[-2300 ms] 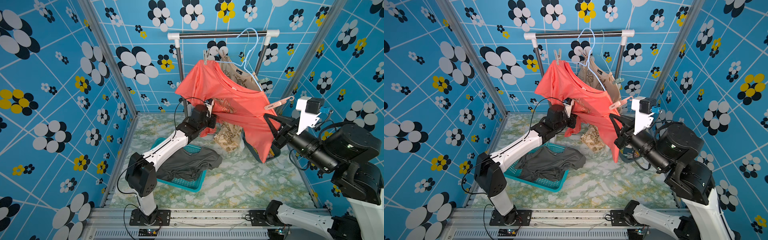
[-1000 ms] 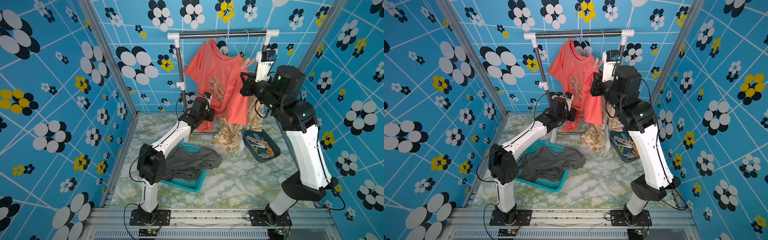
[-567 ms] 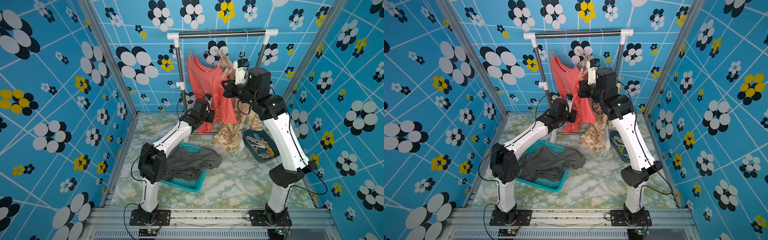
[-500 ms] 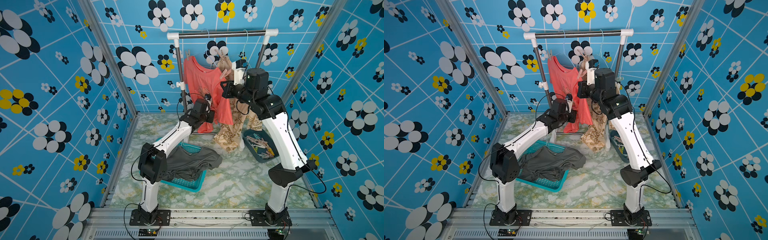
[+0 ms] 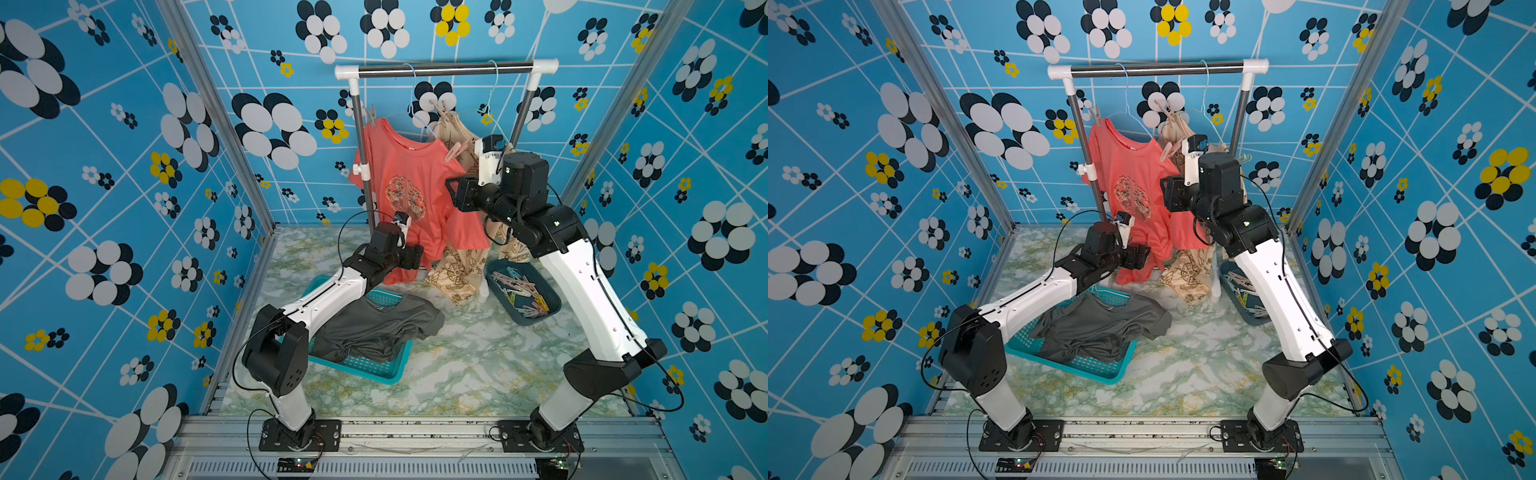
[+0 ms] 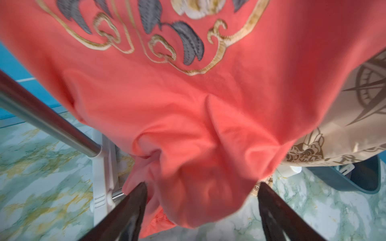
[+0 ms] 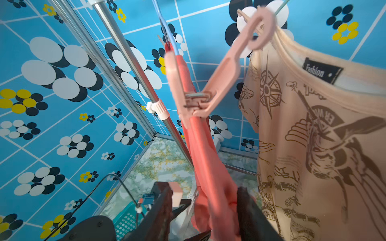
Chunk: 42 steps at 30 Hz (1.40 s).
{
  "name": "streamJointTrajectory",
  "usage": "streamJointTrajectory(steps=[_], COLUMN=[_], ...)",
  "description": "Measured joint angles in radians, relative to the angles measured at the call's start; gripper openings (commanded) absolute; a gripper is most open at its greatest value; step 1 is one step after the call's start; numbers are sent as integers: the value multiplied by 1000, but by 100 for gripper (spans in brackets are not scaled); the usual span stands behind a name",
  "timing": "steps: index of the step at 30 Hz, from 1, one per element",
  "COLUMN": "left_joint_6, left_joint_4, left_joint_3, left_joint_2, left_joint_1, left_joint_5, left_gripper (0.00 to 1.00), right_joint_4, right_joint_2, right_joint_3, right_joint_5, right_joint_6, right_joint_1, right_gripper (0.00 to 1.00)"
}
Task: Use clothespins to secure the t-shirt on both sides of the hanger
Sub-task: Hang the hanger on the clothesline, then move the hanger to the clothesline.
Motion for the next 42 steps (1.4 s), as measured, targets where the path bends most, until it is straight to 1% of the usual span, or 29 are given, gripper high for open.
streamJointTrajectory(steps=[5, 10, 12, 15, 19, 22, 26, 30, 33, 35, 39, 40, 42], left_joint_6=[0, 8, 17, 29, 29, 26, 21, 13, 8, 8, 7, 7, 7], left_joint_4=[65, 79, 71, 53, 14, -45, -123, -192, -238, -264, -290, -291, -288], left_joint_3=[-155, -302, -340, -378, -444, -483, -511, -538, -557, -563, -563, -563, -568], left_joint_2=[-196, -403, -477, -571, -708, -830, -990, -1112, -1159, -1163, -1152, -1148, -1142], left_joint_1=[0, 0, 0, 1, 4, 8, 13, 15, 20, 22, 23, 23, 24], left_joint_5=[-7, -35, -52, -84, -120, -148, -188, -241, -272, -285, -296, -299, -302], left_gripper=[95, 96, 96, 97, 97, 96, 91, 89, 89, 89, 89, 89, 89], right_joint_4=[23, 40, 53, 70, 87, 91, 87, 68, 55, 52, 52, 52, 52], right_joint_2=[-142, -291, -344, -379, -334, -233, -78, 39, 92, 109, 113, 113, 113], right_joint_3=[-102, -211, -242, -246, -203, -130, -47, 21, 58, 70, 76, 78, 79], right_joint_5=[4, 14, 25, 27, 18, 3, -14, -15, -14, -15, -15, -16, -19], right_joint_6=[-3, -6, -7, -7, -7, -16, -32, -42, -48, -53, -68, -72, -83], right_joint_1=[0, 0, 0, 0, 0, 0, 0, 0, 0, 0, 0, 0, -1], right_gripper=[54, 54, 54, 54, 54, 54, 54, 52, 42, 28, 5, 1, 0])
